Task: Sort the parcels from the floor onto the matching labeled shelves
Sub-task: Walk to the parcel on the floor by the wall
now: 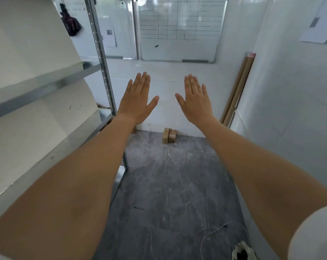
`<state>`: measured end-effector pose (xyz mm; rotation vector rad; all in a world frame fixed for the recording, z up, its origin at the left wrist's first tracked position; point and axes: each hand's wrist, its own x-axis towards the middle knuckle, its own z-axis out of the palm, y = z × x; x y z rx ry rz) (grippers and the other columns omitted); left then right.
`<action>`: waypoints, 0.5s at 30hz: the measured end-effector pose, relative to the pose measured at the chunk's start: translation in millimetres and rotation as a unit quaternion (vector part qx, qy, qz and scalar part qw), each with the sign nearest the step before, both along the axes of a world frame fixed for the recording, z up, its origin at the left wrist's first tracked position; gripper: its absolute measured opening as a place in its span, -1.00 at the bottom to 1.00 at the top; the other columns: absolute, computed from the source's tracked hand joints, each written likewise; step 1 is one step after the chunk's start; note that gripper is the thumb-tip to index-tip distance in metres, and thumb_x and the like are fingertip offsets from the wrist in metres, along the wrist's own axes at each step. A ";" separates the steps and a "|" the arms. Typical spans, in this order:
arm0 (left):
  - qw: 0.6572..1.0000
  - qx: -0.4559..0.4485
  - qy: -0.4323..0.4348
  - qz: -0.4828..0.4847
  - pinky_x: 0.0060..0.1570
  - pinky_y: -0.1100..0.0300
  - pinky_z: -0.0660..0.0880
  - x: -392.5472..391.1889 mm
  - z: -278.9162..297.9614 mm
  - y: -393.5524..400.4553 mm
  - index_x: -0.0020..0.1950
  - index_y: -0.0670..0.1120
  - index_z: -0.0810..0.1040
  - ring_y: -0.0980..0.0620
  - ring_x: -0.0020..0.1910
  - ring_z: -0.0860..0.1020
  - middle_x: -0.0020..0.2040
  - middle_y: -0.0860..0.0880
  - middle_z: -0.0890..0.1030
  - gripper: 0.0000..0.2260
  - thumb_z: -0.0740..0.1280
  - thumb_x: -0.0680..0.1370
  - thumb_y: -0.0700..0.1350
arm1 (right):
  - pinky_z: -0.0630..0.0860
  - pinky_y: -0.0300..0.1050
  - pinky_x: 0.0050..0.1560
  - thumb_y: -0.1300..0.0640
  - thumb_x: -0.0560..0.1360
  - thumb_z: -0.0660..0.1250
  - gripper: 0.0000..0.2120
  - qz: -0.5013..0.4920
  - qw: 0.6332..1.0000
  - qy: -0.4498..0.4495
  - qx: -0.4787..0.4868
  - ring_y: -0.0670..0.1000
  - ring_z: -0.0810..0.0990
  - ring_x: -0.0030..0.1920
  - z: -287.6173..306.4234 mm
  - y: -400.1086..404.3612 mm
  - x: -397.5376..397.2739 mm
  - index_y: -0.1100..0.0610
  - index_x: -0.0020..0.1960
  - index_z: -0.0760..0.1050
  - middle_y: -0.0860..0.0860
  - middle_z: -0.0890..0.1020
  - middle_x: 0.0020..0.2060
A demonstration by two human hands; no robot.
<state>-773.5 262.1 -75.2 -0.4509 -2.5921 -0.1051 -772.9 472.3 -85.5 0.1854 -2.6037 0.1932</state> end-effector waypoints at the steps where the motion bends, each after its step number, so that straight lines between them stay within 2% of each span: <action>1: 1.000 0.000 -0.004 0.002 0.55 0.06 -0.25 -6.9 -0.6 -1.4 0.61 -0.19 -0.15 -0.03 0.60 -0.19 0.63 -0.12 -0.14 -0.36 -0.05 0.68 0.16 | -0.15 0.05 0.62 -0.14 0.71 -0.07 -0.34 -0.002 1.000 -0.002 0.000 0.08 -0.09 0.65 -0.7 -0.7 -6.8 0.23 0.65 -0.12 0.13 -0.03 0.65; 15: 1.000 0.007 -0.022 0.005 0.56 0.05 -0.25 -116.5 -8.6 30.6 0.61 -0.18 -0.17 -0.02 0.60 -0.21 0.63 -0.11 -0.16 -0.36 -0.06 0.68 0.16 | -0.17 0.05 0.62 -0.16 0.71 -0.09 -0.33 -0.002 1.000 -0.024 0.005 0.07 -0.12 0.65 -5.7 31.7 -122.0 0.22 0.65 -0.16 0.12 -0.06 0.65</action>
